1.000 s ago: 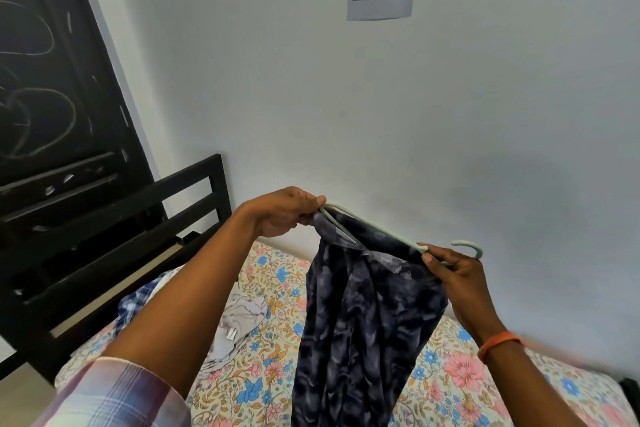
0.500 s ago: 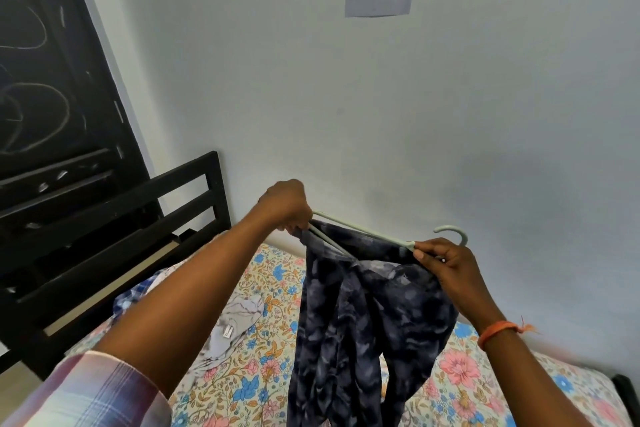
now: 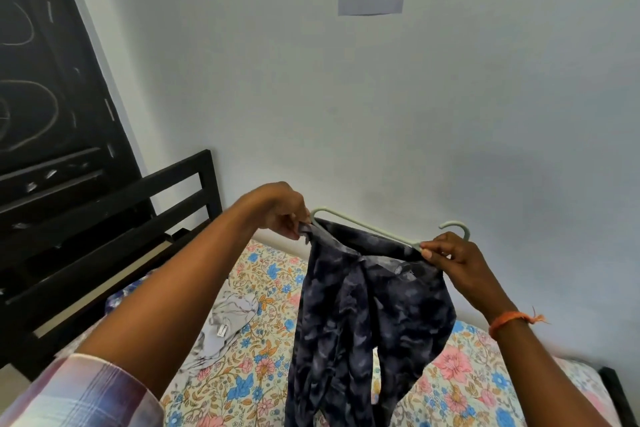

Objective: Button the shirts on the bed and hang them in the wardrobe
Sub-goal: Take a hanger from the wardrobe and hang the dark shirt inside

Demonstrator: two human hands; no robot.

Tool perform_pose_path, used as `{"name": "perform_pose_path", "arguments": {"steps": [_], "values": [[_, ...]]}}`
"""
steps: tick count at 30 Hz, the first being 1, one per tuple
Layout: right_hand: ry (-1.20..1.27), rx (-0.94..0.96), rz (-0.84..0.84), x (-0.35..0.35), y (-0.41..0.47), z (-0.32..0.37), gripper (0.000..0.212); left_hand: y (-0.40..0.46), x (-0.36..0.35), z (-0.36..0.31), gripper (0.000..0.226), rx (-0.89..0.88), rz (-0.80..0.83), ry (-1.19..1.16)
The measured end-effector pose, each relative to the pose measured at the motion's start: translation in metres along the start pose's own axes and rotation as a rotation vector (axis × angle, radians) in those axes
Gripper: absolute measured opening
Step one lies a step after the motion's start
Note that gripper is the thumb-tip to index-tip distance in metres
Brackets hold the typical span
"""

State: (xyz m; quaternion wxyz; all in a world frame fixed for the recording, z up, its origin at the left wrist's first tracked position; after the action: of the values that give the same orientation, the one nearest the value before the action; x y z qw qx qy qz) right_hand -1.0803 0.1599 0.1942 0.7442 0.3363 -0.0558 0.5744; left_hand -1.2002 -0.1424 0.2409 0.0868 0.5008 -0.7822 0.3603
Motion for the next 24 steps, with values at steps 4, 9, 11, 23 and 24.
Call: {"name": "perform_pose_path", "arguments": {"steps": [4, 9, 11, 23, 24], "values": [[-0.013, -0.005, 0.048, 0.000, -0.002, 0.003, 0.017, 0.005, -0.004, 0.017, 0.018, 0.096, 0.116, -0.204], [0.008, -0.029, 0.027, -0.009, -0.008, 0.006, 0.017, 0.014, -0.003, 0.033, 0.016, 0.124, 0.191, -0.274], [0.055, -0.074, -0.042, -0.007, -0.012, 0.001, 0.017, 0.017, -0.001, 0.025, 0.015, 0.049, 0.173, -0.340], [-0.045, -0.176, -0.195, -0.010, -0.016, -0.016, 0.022, -0.022, -0.022, -0.039, 0.041, -0.538, 0.244, -0.330], [-0.067, -0.181, -0.167, -0.014, -0.016, -0.019, 0.022, -0.026, -0.024, -0.044, 0.040, -0.559, 0.236, -0.307]]}}
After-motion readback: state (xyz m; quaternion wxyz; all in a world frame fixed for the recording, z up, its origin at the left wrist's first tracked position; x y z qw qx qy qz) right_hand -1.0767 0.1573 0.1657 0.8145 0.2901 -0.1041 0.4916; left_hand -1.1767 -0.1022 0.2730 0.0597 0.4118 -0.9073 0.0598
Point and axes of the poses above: each hand's wrist, its own y-axis towards the middle knuckle, its own x-axis out of the back of the hand, z = x × y, the point moved 10 cm from there along y, towards the middle knuckle, and after that the axes turned 4 degrees about x, right-handed, at the moved point
